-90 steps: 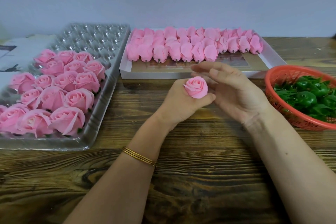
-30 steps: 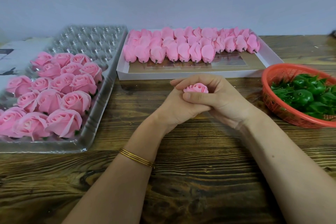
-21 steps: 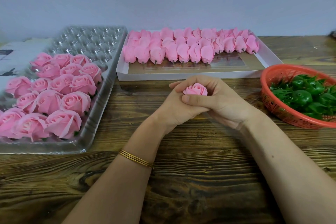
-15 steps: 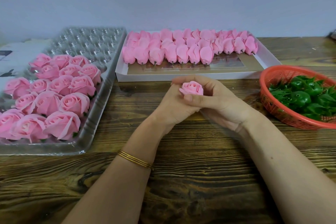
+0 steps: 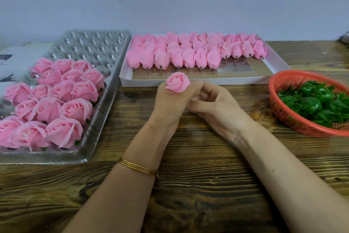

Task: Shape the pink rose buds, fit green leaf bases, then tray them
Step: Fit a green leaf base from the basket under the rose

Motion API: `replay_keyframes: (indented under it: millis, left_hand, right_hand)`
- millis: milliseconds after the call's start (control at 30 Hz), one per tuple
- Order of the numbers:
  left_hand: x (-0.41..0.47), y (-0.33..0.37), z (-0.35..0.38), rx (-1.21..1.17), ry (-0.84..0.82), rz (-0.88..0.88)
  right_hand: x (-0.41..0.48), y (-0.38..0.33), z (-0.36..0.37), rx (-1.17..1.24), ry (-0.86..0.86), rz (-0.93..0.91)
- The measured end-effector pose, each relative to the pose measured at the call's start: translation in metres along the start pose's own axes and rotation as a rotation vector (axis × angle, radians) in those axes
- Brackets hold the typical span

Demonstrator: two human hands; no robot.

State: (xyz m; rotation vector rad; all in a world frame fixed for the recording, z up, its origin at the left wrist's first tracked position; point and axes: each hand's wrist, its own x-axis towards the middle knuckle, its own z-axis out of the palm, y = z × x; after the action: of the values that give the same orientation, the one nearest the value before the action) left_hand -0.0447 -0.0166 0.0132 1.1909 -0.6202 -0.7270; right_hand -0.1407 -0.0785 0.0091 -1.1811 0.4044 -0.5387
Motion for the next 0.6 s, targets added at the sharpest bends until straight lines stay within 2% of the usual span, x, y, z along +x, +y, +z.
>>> replay_keyframes:
  millis: [333, 600]
  left_hand:
    - [-0.0015, -0.0002, -0.0021, -0.004, -0.044, -0.059]
    - [-0.0026, 0.0015, -0.0019, 0.006, -0.063, -0.057]
  right_hand:
    - [0.0039, 0.0036, -0.0021, 0.168, -0.114, 0.075]
    - [0.0051, 0.0064, -0.0029, 0.198, -0.124, 0.056]
